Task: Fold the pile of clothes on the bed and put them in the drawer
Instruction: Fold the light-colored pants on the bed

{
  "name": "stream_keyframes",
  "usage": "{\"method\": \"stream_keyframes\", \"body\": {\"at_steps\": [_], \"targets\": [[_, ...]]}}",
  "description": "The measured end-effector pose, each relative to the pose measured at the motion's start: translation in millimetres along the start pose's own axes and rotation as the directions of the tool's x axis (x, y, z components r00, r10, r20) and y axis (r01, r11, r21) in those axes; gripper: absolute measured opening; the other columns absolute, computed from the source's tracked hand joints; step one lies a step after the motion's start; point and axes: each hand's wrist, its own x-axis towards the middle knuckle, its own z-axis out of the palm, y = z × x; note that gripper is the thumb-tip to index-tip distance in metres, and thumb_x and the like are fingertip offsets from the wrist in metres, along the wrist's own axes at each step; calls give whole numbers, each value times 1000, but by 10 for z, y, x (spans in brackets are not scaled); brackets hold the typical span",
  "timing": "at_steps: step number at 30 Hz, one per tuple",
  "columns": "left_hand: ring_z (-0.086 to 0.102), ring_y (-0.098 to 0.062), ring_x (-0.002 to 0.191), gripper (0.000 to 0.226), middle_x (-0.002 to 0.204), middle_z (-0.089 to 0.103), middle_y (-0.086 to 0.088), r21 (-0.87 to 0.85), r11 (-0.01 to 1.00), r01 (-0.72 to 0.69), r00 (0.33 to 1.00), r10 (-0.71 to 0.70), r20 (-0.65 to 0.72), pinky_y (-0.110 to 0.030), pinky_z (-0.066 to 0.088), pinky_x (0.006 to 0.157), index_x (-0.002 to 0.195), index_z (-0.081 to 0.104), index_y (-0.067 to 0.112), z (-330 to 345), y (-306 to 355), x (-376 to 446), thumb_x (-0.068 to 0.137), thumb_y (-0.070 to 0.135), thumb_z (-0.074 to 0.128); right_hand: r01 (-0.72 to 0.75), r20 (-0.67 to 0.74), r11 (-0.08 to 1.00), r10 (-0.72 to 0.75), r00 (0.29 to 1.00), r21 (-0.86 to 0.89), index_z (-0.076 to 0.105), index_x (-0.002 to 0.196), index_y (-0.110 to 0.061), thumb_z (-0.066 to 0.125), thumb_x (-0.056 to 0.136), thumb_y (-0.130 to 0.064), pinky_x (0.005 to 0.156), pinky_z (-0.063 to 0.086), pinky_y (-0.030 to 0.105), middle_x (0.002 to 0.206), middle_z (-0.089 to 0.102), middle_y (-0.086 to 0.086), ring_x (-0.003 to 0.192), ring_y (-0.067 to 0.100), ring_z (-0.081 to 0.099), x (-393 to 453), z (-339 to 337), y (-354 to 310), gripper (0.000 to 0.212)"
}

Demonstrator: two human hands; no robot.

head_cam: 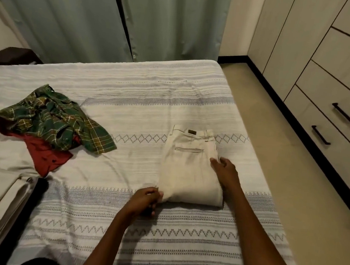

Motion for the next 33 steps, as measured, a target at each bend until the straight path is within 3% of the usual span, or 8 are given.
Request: {"method": "stream_keyframes", "body": {"at_steps": [3,6,12,15,24,28,31,33], "targets": [[54,-20,54,40,62,60,-4,-107,992,-62,961,30,-274,-34,48,53,80,72,8,174,-45,-203,89,47,69,1,28,984,4,1000,-177,54,138,-17,64,90,-55,91,49,36,132,63,7,112,26,61,-389,-76,202,62],[41,-15,46,48,62,49,-6,-121,990,-70,968,38,-248,-22,33,42,79,59,13,370,36,-273,82,60,72,-60,27,961,69,997,-271,49,142,-15,59,91,-62,95,45,39,137,60,10,121,32,58,-614,-49,351,70],[47,-17,39,17,65,58,-14,-118,989,88,954,-118,-277,-19,32,34,96,61,-5,505,202,-163,92,11,63,-114,128,958,151,980,-263,49,140,-3,54,96,-52,102,46,41,134,59,19,118,35,59,-849,-37,420,65],[48,-15,34,9,68,57,-13,-88,989,116,968,-133,-211,-16,28,32,99,57,-3,534,181,-386,92,4,55,-101,106,974,124,987,-201,59,126,-3,58,95,-37,77,56,34,109,70,15,86,28,68,-1043,-167,451,47],[66,-17,58,25,70,72,-7,615,780,111,970,-219,103,-26,52,56,84,73,13,318,-412,-1264,89,36,68,-134,340,771,421,841,-623,65,110,-2,74,87,-31,57,55,30,86,74,13,63,23,69,-1750,-825,722,38],[64,-22,97,39,110,67,-5,720,694,-16,940,255,-225,-32,47,79,116,60,16,500,-322,-1177,92,47,62,70,19,648,-86,996,-759,53,134,-17,59,92,-52,88,46,37,129,61,10,117,30,60,-1807,-632,522,55],[53,-20,123,42,138,57,-7,708,598,-375,739,654,-161,-29,39,99,137,51,11,939,8,-1059,99,30,55,416,93,652,-470,878,-634,41,151,-17,44,101,-49,114,34,46,154,43,8,144,29,36,-1769,-123,356,59],[29,-21,146,53,159,33,-11,794,459,-399,732,681,-25,-32,21,117,152,32,7,1134,154,-786,105,27,42,505,245,533,-484,840,-679,27,158,-19,24,103,-50,122,20,51,165,24,5,154,26,14,-1602,164,400,63]]}}
